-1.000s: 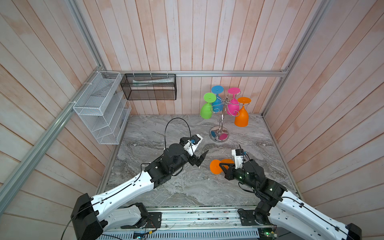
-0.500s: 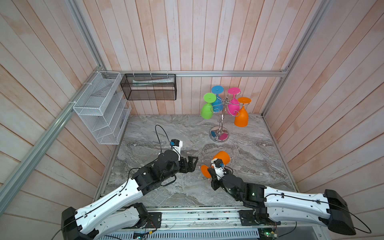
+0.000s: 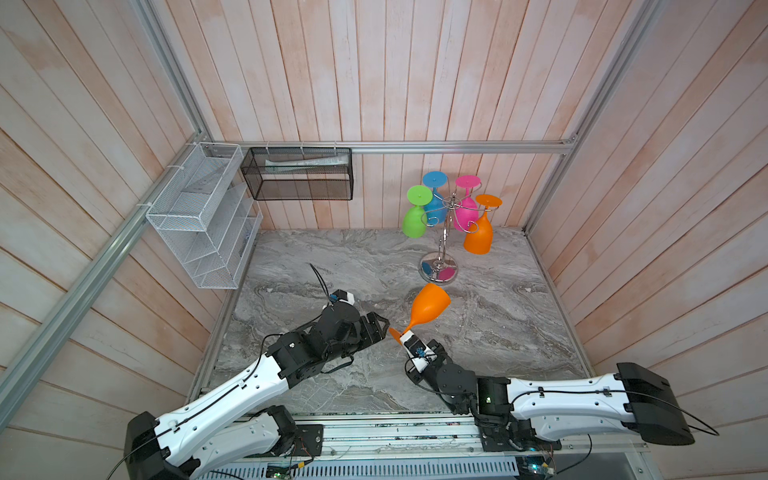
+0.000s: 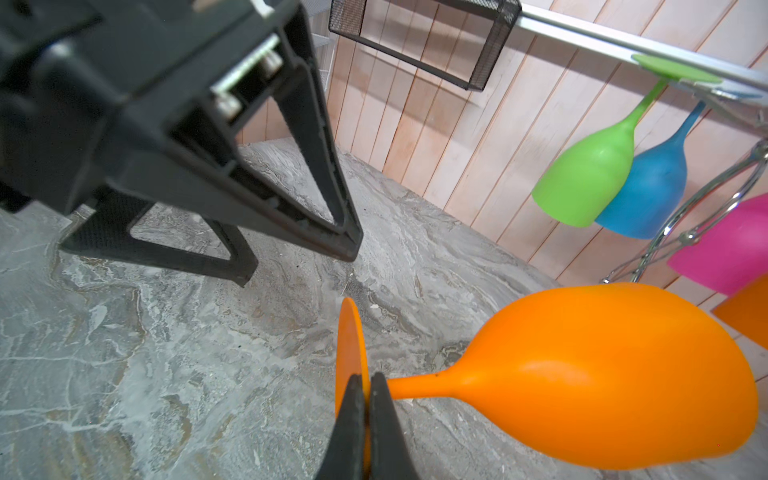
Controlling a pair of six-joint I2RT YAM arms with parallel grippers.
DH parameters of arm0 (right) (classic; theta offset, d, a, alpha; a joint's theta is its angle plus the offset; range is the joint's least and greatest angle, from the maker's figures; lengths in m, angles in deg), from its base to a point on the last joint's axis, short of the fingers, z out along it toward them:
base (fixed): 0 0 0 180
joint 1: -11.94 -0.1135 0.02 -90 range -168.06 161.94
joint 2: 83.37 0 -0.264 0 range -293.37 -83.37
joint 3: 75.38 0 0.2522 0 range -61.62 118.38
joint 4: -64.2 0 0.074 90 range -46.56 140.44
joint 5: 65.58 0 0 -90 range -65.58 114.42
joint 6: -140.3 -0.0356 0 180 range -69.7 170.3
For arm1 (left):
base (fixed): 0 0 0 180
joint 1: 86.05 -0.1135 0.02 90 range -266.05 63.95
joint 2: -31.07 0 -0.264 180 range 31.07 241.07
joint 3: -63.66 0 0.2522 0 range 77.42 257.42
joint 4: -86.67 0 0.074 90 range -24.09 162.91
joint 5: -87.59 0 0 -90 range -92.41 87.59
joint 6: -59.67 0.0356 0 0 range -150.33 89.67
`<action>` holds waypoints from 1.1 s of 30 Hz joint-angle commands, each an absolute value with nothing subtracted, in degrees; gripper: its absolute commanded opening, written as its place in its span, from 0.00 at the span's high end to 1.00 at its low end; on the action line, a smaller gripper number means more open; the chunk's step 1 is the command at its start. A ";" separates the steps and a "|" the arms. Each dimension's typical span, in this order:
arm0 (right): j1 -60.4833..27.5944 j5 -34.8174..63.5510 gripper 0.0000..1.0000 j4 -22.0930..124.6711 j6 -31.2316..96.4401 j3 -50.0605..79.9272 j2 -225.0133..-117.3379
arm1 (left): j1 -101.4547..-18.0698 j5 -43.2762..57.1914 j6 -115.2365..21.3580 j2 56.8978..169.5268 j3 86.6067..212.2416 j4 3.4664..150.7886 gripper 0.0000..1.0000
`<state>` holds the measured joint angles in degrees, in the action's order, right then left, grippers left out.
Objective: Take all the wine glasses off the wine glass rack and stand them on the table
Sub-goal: 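Bring the orange glass to the left gripper and grasp its foot with the left gripper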
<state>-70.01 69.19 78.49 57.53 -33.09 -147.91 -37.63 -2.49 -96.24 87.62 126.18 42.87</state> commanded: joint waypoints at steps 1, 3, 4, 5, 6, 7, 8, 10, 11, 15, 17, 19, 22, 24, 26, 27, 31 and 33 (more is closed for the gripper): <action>-70.33 71.38 1.00 84.05 63.52 -33.07 -149.48 | -40.17 1.82 -102.21 86.15 128.18 40.79 0.16; -70.63 71.35 1.00 85.13 65.23 -32.75 -150.70 | -42.29 4.75 -105.13 85.57 127.80 39.99 0.18; -70.94 71.02 1.00 85.81 66.58 -32.54 -151.51 | -43.02 6.01 -106.41 85.39 127.58 39.91 0.20; -71.28 71.14 1.00 86.37 67.77 -32.45 -152.18 | -43.65 7.59 -107.70 85.09 127.12 40.32 0.22; -71.72 71.53 1.00 87.19 69.30 -32.12 -153.04 | -43.99 8.55 -108.79 84.83 126.68 40.86 0.23; -72.05 72.03 1.00 87.88 70.56 -31.89 -153.87 | -44.04 9.02 -109.95 84.53 126.33 41.33 0.24; -72.55 72.60 1.00 88.68 71.96 -31.64 -154.91 | -44.08 9.37 -110.87 84.20 126.05 41.87 0.24; -73.30 73.87 1.00 90.26 74.40 -30.87 -156.78 | -44.21 10.00 -112.31 83.81 125.64 42.67 0.26; -73.63 74.28 1.00 90.68 75.23 -30.52 -157.69 | -44.42 10.58 -112.77 83.76 125.68 42.91 0.27; -74.63 75.81 1.00 93.62 79.60 -29.46 -160.97 | -44.92 13.59 -114.83 84.40 124.96 44.15 0.30; -74.72 76.19 1.00 94.47 80.72 -29.02 -161.82 | -45.03 14.82 -115.62 84.85 124.48 44.08 0.30; -74.72 76.10 1.00 95.30 81.48 -28.94 -162.13 | -45.10 15.91 -116.64 85.20 123.50 44.21 0.32; -74.73 75.72 1.00 95.70 81.77 -28.89 -162.04 | -45.11 16.74 -117.37 85.43 122.01 44.90 0.35; -74.73 75.66 1.00 95.70 82.10 -28.67 -162.04 | -45.17 16.97 -117.68 85.30 120.78 45.79 0.37; -74.72 75.57 1.00 95.67 82.47 -28.58 -162.04 | -45.31 17.66 -118.22 85.31 119.77 47.13 0.43; -74.72 75.57 1.00 95.67 82.69 -28.48 -162.13 | -45.27 17.80 -118.22 85.50 119.46 47.77 0.46; -74.81 75.57 1.00 96.73 84.17 -28.31 -162.64 | -45.62 18.60 -118.33 86.38 119.17 49.26 0.50; -74.81 75.57 1.00 97.10 84.98 -28.02 -163.15 | -45.85 18.96 -118.55 86.70 119.00 49.87 0.55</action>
<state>-74.49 74.33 94.34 83.12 -30.11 -162.22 -45.39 17.49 -118.03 86.27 119.75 47.35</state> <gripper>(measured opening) 0.050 0.469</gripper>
